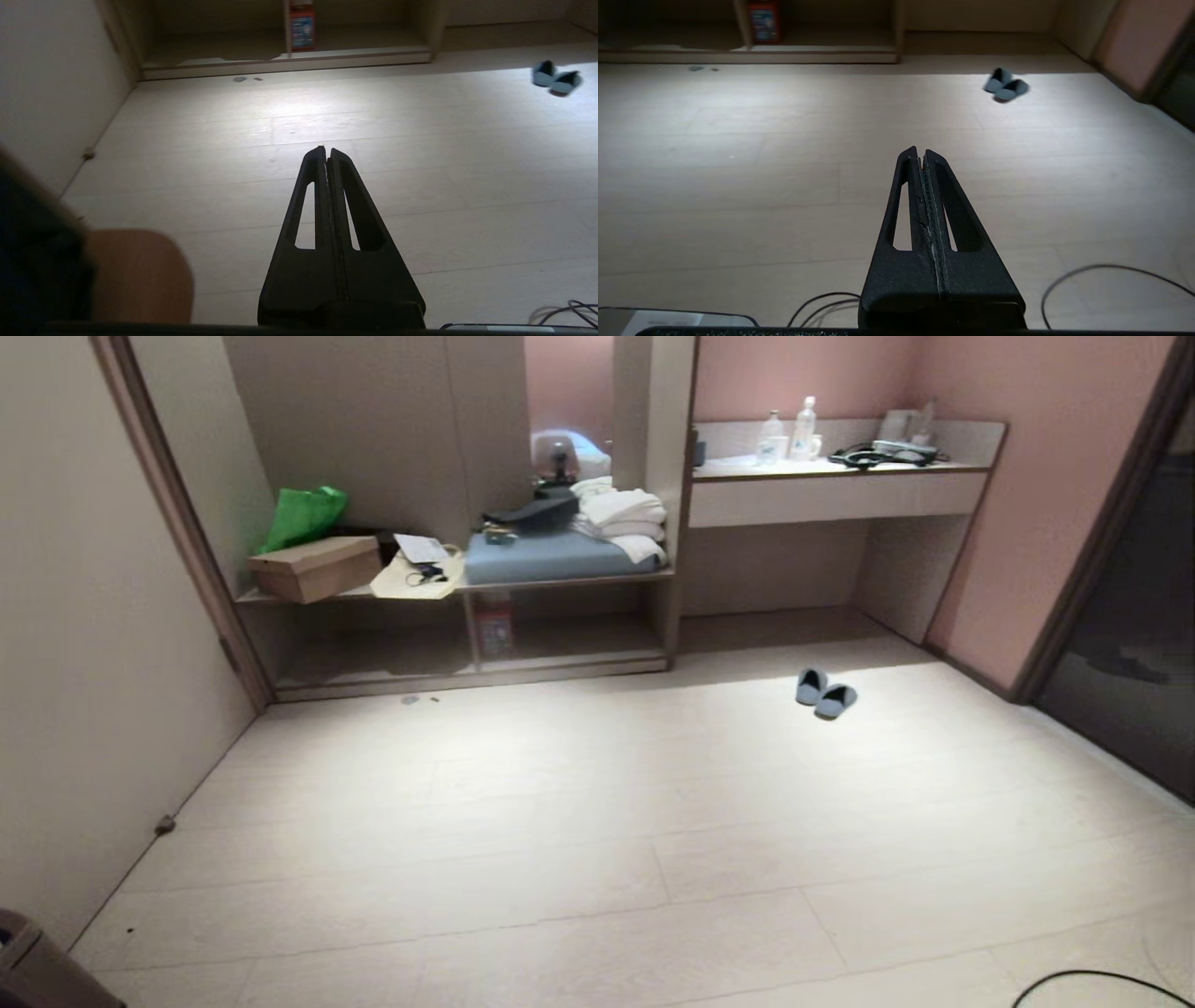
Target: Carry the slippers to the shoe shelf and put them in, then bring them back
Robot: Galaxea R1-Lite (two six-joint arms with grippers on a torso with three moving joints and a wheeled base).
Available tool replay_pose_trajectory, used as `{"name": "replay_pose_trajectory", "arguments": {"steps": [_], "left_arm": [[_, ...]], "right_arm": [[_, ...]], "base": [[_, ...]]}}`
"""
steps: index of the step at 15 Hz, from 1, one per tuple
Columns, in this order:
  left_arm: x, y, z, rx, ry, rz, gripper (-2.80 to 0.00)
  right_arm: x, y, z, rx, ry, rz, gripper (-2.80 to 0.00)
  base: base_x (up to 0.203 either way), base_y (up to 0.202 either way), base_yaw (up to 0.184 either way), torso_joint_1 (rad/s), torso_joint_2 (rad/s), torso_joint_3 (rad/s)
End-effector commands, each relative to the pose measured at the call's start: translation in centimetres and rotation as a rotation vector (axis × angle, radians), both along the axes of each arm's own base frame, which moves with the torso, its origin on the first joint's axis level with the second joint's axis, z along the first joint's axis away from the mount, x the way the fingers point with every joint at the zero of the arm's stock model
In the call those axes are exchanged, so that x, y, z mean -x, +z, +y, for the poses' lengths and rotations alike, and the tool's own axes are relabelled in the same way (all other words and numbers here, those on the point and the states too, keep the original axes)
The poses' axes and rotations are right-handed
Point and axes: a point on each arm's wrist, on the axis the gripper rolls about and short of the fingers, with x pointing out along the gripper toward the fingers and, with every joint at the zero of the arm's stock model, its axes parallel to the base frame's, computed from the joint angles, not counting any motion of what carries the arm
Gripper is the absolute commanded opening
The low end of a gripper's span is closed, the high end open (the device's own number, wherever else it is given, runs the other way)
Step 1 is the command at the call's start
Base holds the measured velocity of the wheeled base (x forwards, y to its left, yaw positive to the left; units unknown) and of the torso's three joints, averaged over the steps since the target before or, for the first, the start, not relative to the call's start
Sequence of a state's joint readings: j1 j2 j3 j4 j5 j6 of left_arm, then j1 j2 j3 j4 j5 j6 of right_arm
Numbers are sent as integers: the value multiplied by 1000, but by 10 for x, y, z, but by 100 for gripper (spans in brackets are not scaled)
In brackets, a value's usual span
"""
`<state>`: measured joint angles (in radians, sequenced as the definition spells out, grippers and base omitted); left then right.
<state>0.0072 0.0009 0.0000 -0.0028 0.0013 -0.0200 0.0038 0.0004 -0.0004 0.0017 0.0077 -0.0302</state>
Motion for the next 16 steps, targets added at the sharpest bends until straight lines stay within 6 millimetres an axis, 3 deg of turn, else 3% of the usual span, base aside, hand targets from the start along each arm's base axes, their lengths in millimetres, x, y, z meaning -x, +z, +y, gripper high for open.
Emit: {"name": "replay_pose_trajectory", "arguments": {"steps": [1, 7, 16], "left_arm": [[0, 0, 0, 0, 1, 0, -280], [0, 0, 0, 0, 1, 0, -280], [0, 0, 0, -2, 0, 0, -280]], "right_arm": [[0, 0, 0, 0, 2, 1, -280], [0, 0, 0, 0, 1, 1, -280], [0, 0, 0, 0, 1, 1, -280]], "base": [[0, 10, -177, 1, 6, 6], [2, 6, -165, 3, 0, 1], [0, 0, 0, 0, 0, 0]]}}
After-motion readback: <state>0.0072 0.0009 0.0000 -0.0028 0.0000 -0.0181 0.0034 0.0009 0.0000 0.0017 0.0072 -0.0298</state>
